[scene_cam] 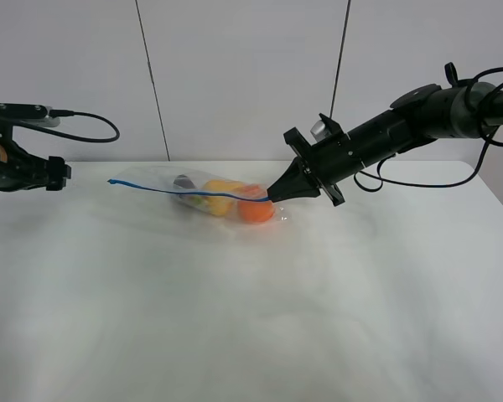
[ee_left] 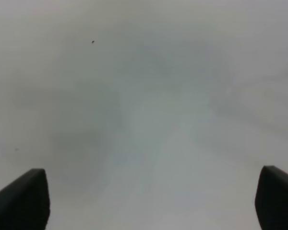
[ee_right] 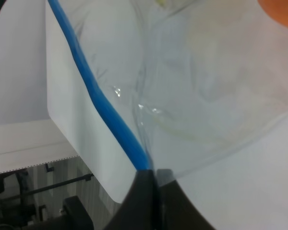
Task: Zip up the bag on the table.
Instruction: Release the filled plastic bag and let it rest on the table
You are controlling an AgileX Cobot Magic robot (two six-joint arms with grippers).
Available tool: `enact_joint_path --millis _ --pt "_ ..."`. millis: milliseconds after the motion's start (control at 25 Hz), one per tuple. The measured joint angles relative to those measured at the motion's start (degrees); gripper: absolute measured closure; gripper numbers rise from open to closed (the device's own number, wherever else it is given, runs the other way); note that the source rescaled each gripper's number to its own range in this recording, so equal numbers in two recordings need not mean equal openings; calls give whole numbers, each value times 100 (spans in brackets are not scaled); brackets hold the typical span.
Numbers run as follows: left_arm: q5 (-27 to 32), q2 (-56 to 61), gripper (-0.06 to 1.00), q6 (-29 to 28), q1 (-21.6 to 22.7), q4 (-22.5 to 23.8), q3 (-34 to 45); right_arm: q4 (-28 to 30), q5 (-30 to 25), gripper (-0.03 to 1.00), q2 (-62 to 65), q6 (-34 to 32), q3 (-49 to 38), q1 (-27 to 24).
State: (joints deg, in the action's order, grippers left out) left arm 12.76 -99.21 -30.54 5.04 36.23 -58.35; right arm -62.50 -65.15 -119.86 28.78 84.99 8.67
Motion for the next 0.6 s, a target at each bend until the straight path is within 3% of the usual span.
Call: enact_joint_path --millis 160,200,360,480,600 --pt "957 6 -1 737 -286 -586 -353 7 -7 97 0 0 0 0" --pt "1622 6 -1 1586 -392 -1281 -674 13 -11 97 0 0 0 0" --pt "2943 6 -1 3140 -415 -2832 -1324 32 -44 97 0 6 0 0" --pt "3931 6 -1 3485 -415 -3387 -1695 37 -100 97 0 25 0 0" --pt "4609 18 -1 3540 -415 -3509 -1980 50 -112 97 0 43 0 0"
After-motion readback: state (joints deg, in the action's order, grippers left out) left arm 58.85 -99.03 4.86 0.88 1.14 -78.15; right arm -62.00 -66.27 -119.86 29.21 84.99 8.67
